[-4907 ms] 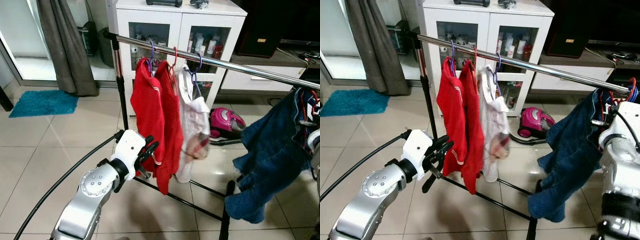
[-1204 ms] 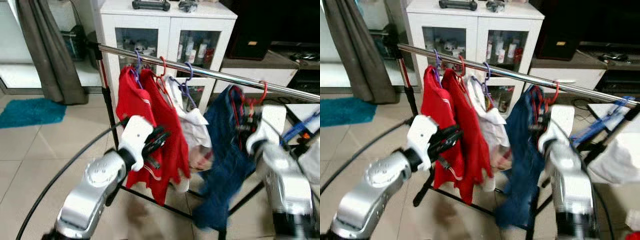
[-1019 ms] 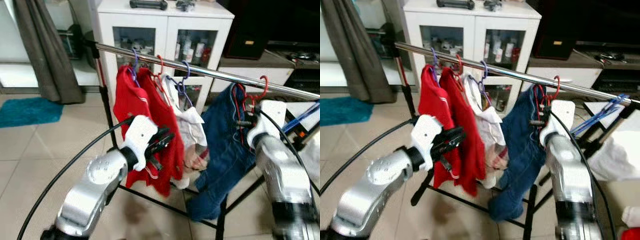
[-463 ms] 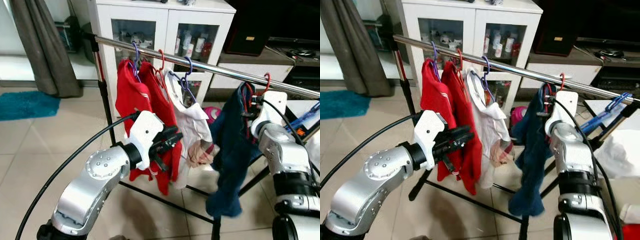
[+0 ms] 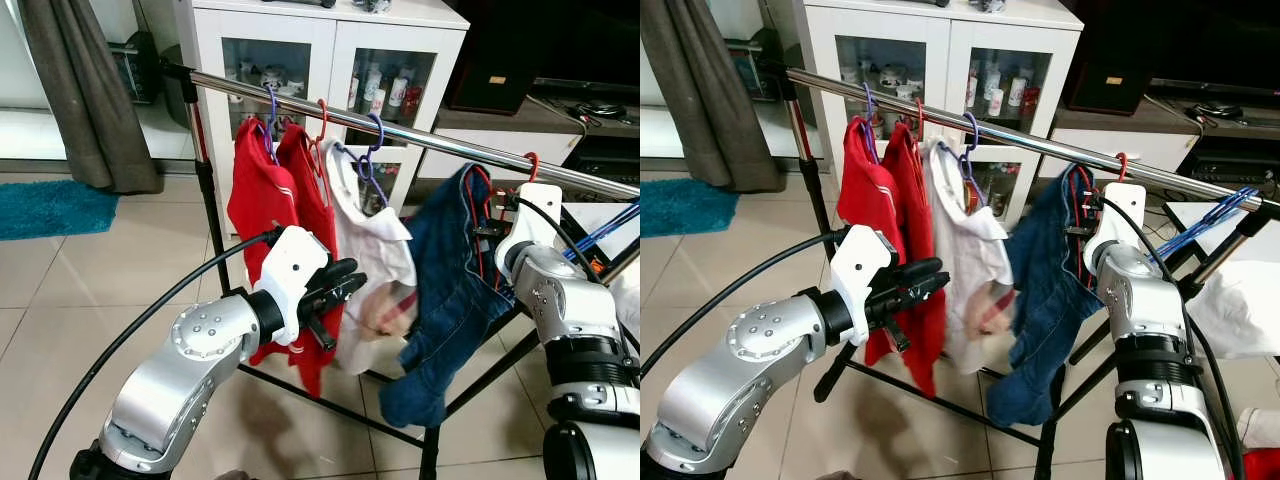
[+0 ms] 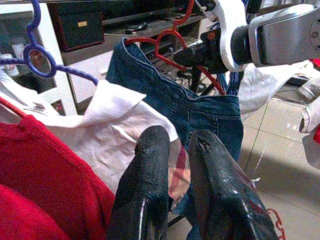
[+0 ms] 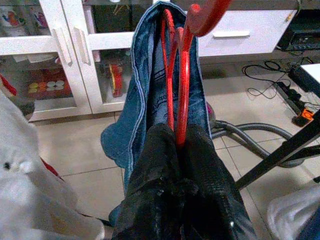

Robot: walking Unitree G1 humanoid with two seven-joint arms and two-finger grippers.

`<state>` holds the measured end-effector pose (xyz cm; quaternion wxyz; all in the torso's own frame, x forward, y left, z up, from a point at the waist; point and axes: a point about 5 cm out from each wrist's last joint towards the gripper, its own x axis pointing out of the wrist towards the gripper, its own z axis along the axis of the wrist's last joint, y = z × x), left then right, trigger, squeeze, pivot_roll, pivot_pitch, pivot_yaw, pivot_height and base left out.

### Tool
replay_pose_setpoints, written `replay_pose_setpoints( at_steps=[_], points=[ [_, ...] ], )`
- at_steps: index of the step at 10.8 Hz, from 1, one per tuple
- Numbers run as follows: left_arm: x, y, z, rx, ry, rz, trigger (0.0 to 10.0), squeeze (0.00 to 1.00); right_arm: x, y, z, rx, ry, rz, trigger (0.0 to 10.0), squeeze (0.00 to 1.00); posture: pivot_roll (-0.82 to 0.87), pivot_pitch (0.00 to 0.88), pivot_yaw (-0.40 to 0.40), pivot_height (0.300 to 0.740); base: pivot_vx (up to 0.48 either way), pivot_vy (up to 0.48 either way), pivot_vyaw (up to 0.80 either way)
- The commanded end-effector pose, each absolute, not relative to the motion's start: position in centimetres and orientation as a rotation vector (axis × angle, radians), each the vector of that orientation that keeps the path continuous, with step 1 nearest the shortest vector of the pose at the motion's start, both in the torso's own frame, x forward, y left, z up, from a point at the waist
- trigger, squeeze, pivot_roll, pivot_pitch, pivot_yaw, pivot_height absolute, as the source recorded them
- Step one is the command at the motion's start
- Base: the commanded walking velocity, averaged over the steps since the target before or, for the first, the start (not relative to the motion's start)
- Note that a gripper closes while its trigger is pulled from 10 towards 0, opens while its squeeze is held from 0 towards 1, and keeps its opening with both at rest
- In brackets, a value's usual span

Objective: Hang hanger

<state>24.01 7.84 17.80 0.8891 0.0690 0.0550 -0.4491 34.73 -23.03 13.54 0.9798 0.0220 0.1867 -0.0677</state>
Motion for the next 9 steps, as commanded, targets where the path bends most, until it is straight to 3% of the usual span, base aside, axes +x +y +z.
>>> replay_pose_setpoints(
  at_steps=[1, 2, 3, 4, 9],
  points=[
    [23.5, 7.4, 18.1, 0.136, 0.105, -0.979, 10.0, 0.00, 34.0, -23.0, 12.0, 0.065, 0.453, -0.127, 10.0, 0.00, 0.03, 0.031, -0.088, 0.740, 0.000, 0.000, 0.00],
    [23.3, 7.3, 18.2, 0.129, 0.103, -0.999, 10.0, 0.00, 34.0, -22.9, 12.2, 0.067, 0.446, -0.122, 10.0, 0.00, 0.03, 0.026, -0.082, 0.740, 0.000, 0.000, 0.00],
    [23.3, 7.2, 18.4, 0.127, 0.096, -1.009, 10.0, 0.00, 33.9, -22.8, 12.5, 0.078, 0.426, -0.113, 10.0, 0.32, 0.03, 0.019, -0.078, 0.740, 0.000, 0.000, 0.00],
    [23.4, 7.2, 18.5, 0.126, 0.088, -1.009, 10.0, 0.00, 33.9, -22.5, 13.0, 0.094, 0.389, -0.091, 10.0, 1.00, 0.03, 0.017, -0.075, 0.740, 0.000, 0.000, 0.00],
    [23.7, 7.7, 18.6, 0.125, 0.077, -0.978, 10.0, 0.00, 31.2, -23.0, 17.5, 0.039, 0.231, -0.014, 10.0, 1.00, 0.03, 0.009, -0.063, 0.740, 0.000, 0.000, 0.00]
  ],
)
